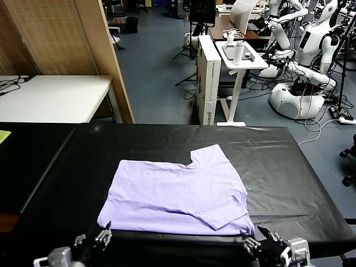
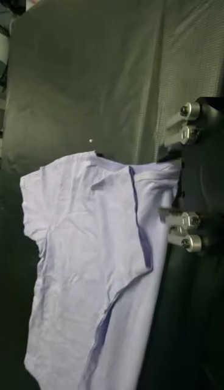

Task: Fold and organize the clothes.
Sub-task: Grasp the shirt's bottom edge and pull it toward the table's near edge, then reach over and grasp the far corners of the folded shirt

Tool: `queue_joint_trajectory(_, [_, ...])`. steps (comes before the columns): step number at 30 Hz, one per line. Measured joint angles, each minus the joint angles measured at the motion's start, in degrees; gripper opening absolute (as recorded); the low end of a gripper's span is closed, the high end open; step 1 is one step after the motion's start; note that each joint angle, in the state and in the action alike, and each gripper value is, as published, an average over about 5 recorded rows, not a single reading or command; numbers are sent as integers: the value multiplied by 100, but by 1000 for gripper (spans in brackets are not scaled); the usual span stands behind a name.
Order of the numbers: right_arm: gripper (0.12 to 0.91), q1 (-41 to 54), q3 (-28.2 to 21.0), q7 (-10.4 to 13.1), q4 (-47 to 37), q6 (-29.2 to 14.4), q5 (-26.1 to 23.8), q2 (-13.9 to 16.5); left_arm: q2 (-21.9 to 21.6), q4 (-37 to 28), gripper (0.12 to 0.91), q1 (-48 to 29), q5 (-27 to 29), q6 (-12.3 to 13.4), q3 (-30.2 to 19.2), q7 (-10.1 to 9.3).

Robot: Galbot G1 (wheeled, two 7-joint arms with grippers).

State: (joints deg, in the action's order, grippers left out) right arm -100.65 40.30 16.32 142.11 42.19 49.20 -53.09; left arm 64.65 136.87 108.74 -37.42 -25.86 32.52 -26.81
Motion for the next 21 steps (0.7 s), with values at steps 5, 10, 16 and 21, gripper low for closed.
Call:
queue_joint_trajectory(5, [907,1198,-295,5,-614,0,202,220,-68,104,907,-562,-298,-601,43,21])
queue_joint_trajectory(10, [907,2544,-911,8,-1562,0,277,316,-155,-253,907,-1660,-1009,-901,11,15])
queue_joint_trajectory(16, [907,3953,-1739,-50,-2711,-1,279,238,-143,-1155,907,-2994,-1243,-933,-230,630])
queue_joint_trajectory(21, [907,4702,-2206,-97,-3506,-1,264,109,-124,-2067,907,-3927,-1185,-1014,-552,971])
